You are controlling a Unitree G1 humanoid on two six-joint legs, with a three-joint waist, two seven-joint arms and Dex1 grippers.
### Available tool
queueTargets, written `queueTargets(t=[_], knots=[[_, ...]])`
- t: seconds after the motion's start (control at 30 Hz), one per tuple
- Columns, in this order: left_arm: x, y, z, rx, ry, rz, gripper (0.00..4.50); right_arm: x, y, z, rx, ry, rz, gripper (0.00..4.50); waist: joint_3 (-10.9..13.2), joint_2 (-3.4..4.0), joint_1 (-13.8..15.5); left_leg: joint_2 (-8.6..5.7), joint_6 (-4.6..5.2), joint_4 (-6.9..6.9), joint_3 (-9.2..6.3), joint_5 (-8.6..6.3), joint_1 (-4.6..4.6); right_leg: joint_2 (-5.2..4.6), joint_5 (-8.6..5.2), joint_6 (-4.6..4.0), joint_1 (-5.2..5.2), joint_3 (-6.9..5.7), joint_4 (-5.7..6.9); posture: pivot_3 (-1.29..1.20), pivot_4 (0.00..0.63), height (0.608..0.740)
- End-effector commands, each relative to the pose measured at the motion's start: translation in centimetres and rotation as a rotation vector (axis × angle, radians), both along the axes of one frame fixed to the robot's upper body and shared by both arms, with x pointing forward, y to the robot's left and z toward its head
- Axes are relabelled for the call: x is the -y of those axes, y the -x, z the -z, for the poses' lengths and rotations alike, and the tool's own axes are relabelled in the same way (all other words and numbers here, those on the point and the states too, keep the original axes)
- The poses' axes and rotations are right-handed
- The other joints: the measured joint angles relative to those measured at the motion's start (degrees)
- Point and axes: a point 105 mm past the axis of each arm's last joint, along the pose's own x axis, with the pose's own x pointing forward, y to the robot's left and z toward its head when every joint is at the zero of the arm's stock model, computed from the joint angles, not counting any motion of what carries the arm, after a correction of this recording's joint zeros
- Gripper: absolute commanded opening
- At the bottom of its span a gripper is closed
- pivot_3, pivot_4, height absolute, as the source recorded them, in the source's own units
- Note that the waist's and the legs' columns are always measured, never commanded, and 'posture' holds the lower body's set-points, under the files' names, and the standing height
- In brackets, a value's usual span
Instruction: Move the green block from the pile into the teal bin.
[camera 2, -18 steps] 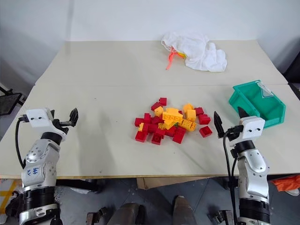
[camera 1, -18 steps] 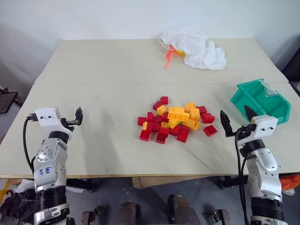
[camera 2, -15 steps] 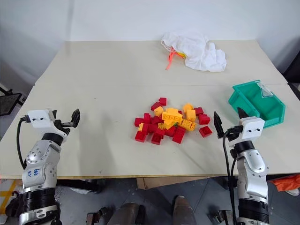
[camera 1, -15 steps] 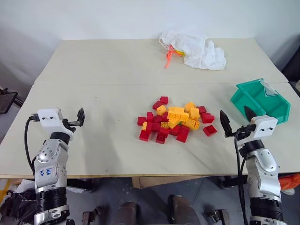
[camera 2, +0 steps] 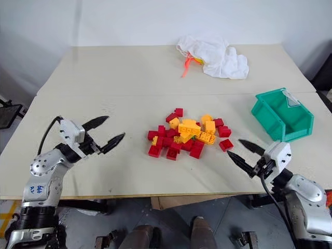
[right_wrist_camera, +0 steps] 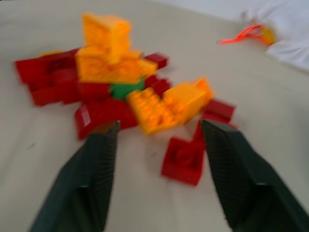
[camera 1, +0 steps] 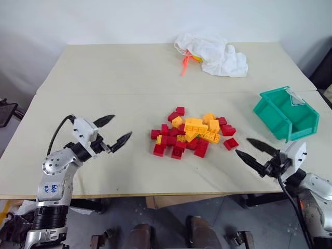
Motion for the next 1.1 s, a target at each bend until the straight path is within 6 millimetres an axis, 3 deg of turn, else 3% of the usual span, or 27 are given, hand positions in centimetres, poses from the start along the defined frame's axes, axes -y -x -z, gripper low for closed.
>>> queueTargets(t=[0.03,0.17,0.27,0.37,0.47,0.63,0.7,0.87,1.1], knots=[[-1.1,1.1,-0.3,0.003,-0.069,0.080,4.50,1.7,0.4,-1.1,0.025,0.063,-0.028,1.47,0.00,0.00,0.06,0.02,-0.01,-0.02,0.00,0.00,0.01,0.01,0.00,0.00,0.00,0.00,-0.01,0.00,0.150,0.740],[-3.2,2.2,-0.2,-0.027,-0.158,0.128,4.50,3.8,1.2,-0.9,-0.025,0.147,-0.065,0.16,0.01,0.00,0.23,0.01,0.06,-0.03,0.01,-0.05,0.00,-0.01,0.00,0.00,0.01,-0.01,-0.08,0.00,0.150,0.740],[-2.9,3.0,-0.2,-0.047,-0.166,0.194,4.50,3.3,1.1,-0.9,-0.036,0.171,-0.122,0.05,0.01,0.00,0.28,0.01,0.10,0.00,0.01,-0.08,0.01,-0.05,0.00,0.00,0.07,-0.04,-0.16,0.00,0.150,0.740],[-2.2,3.4,0.2,-0.044,-0.207,0.248,4.50,-1.0,0.6,-0.3,-0.039,0.262,-0.315,0.05,0.01,0.00,0.19,0.02,0.10,0.05,0.00,-0.09,0.03,-0.08,0.00,0.00,0.09,-0.04,-0.15,0.00,0.150,0.740],[-1.6,3.0,0.3,-0.038,-0.188,0.241,4.50,-5.2,-0.7,-0.3,-0.065,0.240,-0.397,0.05,0.01,0.01,-0.08,0.09,0.02,0.04,0.00,-0.12,0.04,-0.03,0.00,0.00,0.05,-0.05,-0.10,0.00,0.150,0.740],[-0.6,2.8,0.8,-0.035,-0.166,0.238,4.50,-11.9,-4.5,-1.2,-0.028,0.212,-0.436,0.05,0.01,0.01,0.00,0.12,-0.05,0.12,0.00,-0.15,-0.05,-0.01,0.00,-0.01,-0.08,-0.09,-0.04,0.00,0.150,0.740],[-0.5,2.8,0.8,-0.033,-0.154,0.223,4.50,-13.5,-6.8,-1.5,-0.039,0.204,-0.382,0.05,0.01,0.01,-0.07,0.11,-0.07,0.28,-0.02,-0.16,-0.18,-0.01,0.01,-0.01,-0.18,-0.12,0.04,0.00,0.150,0.740],[-0.5,2.6,0.7,-0.017,-0.132,0.181,4.50,-13.3,-11.3,-2.8,-0.010,0.231,-0.221,0.05,0.01,0.01,0.32,0.04,-0.01,0.80,-0.45,-0.25,-0.71,-0.12,0.01,-0.02,-0.26,-0.57,0.31,0.00,0.150,0.740],[0.0,2.5,0.9,-0.021,-0.122,0.177,4.50,-11.3,-14.1,-3.8,0.027,0.250,-0.111,0.05,0.02,0.04,-0.18,-0.02,0.01,0.81,-0.52,-0.26,-0.75,-0.20,0.02,-0.03,-0.26,-0.90,0.32,0.00,0.150,0.740]])
